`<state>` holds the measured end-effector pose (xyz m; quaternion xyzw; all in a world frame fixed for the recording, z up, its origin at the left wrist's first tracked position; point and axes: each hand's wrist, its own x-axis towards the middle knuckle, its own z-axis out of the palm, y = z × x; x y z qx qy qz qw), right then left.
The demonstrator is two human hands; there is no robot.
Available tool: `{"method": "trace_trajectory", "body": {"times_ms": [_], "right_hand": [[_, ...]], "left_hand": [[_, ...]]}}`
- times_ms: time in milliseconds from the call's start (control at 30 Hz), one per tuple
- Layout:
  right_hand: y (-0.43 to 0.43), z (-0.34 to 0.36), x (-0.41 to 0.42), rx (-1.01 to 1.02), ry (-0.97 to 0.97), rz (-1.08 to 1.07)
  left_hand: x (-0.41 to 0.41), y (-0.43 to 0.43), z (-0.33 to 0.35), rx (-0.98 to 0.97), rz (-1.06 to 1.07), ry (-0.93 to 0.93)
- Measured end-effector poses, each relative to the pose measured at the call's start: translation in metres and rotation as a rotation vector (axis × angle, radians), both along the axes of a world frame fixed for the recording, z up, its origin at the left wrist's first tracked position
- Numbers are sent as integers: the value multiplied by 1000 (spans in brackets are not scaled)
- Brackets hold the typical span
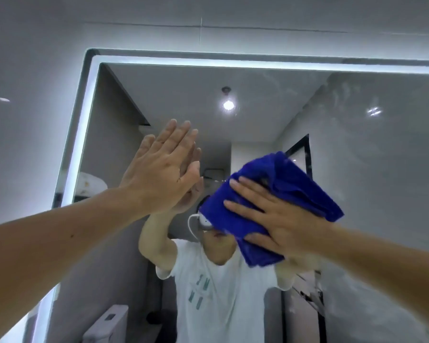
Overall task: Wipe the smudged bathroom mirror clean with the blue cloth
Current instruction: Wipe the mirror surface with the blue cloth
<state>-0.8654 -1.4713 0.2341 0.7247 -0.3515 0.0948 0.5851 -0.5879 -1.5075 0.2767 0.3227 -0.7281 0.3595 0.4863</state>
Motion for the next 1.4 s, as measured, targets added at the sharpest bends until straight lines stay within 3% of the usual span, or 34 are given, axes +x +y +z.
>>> {"method": "trace_trajectory", "body": {"times_ms": [133,300,633,833,967,1167,1300,1400], "right_hand": [[-2,74,6,-119,-332,-48],[-4,60,18,-216,-447,-81],[-8,-125,17,-7,-191,57],[2,-190,10,108,93,-39],[3,-137,-3,220,172,121],[8,0,-21,-29,-150,-25],[4,-15,-10,-157,-301,-39],[-1,-72,0,-78,-245,9]], "left_hand": [[0,-2,-14,10,19,8],[0,1,-27,13,30,6],[-6,16,-49,77,4,4],[-10,29,-58,73,-3,2],[-7,36,-56,69,28,-16],[-8,40,-51,87,6,16],[-10,40,-51,92,13,16],[-14,40,-52,95,-6,12]]}}
